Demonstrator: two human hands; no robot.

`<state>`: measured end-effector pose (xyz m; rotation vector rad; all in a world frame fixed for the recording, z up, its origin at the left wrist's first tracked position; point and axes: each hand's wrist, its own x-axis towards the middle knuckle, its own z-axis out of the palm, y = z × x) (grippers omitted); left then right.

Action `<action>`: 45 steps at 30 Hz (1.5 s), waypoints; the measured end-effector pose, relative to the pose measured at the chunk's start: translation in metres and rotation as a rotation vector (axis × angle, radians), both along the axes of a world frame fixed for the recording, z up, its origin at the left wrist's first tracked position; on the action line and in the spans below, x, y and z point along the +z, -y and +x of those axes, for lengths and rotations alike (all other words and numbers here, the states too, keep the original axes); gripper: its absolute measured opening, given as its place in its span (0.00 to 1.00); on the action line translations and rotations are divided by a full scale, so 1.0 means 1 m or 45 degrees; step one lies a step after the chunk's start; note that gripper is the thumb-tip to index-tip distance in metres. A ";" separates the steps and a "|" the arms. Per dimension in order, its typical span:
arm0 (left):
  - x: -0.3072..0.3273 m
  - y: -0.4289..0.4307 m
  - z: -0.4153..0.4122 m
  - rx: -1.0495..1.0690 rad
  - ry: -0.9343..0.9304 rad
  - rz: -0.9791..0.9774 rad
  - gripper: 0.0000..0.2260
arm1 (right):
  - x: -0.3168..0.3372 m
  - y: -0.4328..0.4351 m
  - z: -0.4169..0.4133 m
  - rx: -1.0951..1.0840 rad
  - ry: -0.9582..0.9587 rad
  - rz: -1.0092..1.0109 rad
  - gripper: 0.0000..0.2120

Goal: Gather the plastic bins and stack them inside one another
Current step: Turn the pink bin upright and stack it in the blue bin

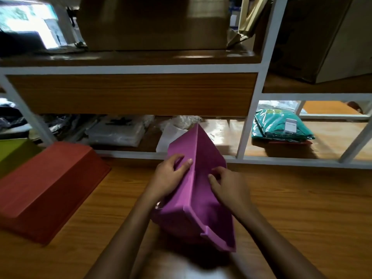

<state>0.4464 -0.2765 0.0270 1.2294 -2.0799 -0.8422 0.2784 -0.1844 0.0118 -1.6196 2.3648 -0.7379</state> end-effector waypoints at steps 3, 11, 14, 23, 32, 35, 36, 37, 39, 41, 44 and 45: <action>-0.008 0.018 0.023 0.060 -0.261 0.241 0.20 | -0.024 -0.008 0.000 -0.056 -0.176 0.342 0.22; -0.026 0.035 0.075 0.088 -0.626 0.877 0.22 | -0.046 -0.008 0.018 -0.083 0.260 0.166 0.17; -0.047 0.037 0.090 0.196 -0.473 0.799 0.12 | -0.046 -0.004 0.027 -0.089 0.349 0.080 0.16; -0.068 0.031 0.104 0.563 0.319 0.149 0.14 | -0.054 -0.003 0.035 -0.145 0.464 -0.038 0.19; -0.062 0.023 0.096 0.635 0.434 0.064 0.15 | -0.060 -0.006 0.036 -0.225 0.570 -0.156 0.12; -0.069 0.027 0.100 0.624 0.371 0.051 0.15 | -0.060 -0.009 0.037 -0.293 0.578 -0.180 0.06; -0.072 0.029 0.102 0.600 0.333 0.046 0.15 | -0.060 -0.008 0.037 -0.315 0.568 -0.186 0.06; -0.076 0.031 0.103 0.574 0.278 0.046 0.15 | -0.060 -0.008 0.038 -0.340 0.563 -0.189 0.06; -0.082 0.034 0.105 0.514 0.128 0.075 0.14 | -0.060 -0.007 0.040 -0.405 0.548 -0.204 0.09; -0.083 0.036 0.108 0.452 -0.059 0.228 0.15 | -0.058 -0.007 0.042 -0.454 0.530 -0.197 0.12; -0.078 0.038 0.119 0.276 -0.450 0.757 0.15 | -0.052 -0.008 0.051 -0.488 0.494 -0.168 0.15; -0.077 0.039 0.122 0.205 -0.528 0.871 0.16 | -0.052 -0.009 0.054 -0.500 0.468 -0.159 0.16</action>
